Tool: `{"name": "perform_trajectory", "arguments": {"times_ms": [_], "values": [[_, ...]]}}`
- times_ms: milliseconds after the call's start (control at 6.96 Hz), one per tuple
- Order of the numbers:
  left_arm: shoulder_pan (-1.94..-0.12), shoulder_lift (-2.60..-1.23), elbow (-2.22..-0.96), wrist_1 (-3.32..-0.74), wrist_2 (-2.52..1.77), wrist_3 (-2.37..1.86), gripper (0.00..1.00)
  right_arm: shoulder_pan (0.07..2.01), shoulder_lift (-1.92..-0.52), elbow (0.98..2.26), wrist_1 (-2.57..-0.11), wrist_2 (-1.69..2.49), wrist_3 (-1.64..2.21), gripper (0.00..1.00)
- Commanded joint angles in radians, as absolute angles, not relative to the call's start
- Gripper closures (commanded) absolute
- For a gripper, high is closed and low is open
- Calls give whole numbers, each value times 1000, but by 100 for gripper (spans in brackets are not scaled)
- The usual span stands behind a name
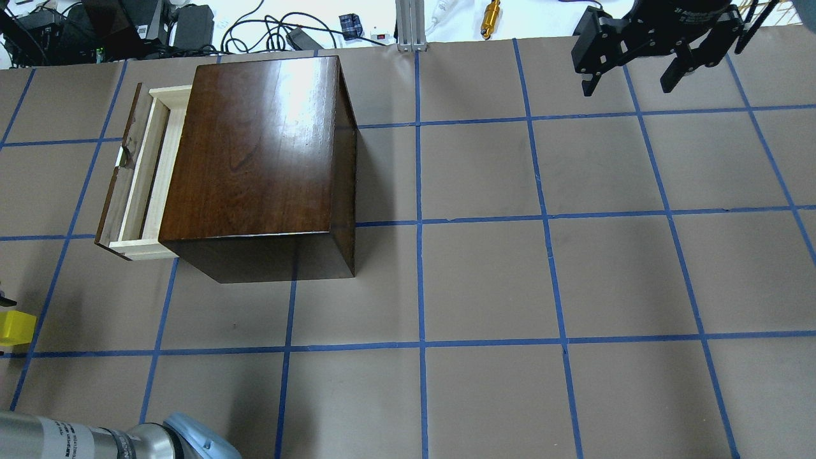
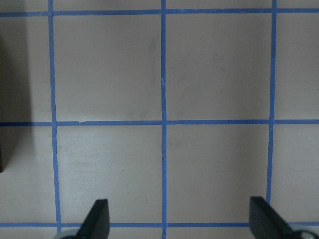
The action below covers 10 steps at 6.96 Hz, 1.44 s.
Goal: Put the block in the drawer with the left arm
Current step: 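Grasp the yellow block with the left gripper and lift it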
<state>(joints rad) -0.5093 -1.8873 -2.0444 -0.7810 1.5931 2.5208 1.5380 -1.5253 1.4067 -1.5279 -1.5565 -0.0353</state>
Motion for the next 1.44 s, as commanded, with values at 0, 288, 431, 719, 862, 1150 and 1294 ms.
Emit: {"name": "perform_trajectory", "arguments": {"times_ms": [0,288,431,719,862,1150,1294], "values": [[-509,-1898,-2040,-779,1582,2557,17,1537,-1525,1407,-1528,-1555,-35,0],[-509,-1898,-2040,-779,1583,2568,70,1539,-1526,1407,-1528,-1557,-35,0],[-509,-1896,-2042,-779,1583,2566,87,1539,-1526,1407,-1528,-1557,-35,0],[-509,-1896,-2042,-781,1586,2565,100,1537,-1525,1407,-1528,-1557,-35,0],[-509,-1894,-2043,-781,1586,2565,100,1539,-1525,1407,-1528,-1555,-35,0],[-511,-1858,-2033,-807,1595,2557,100,1539,-1526,1407,-1528,-1557,-35,0],[-520,-1833,-1988,-878,1592,2553,100,1539,-1526,1407,-1528,-1557,-35,0]]}}
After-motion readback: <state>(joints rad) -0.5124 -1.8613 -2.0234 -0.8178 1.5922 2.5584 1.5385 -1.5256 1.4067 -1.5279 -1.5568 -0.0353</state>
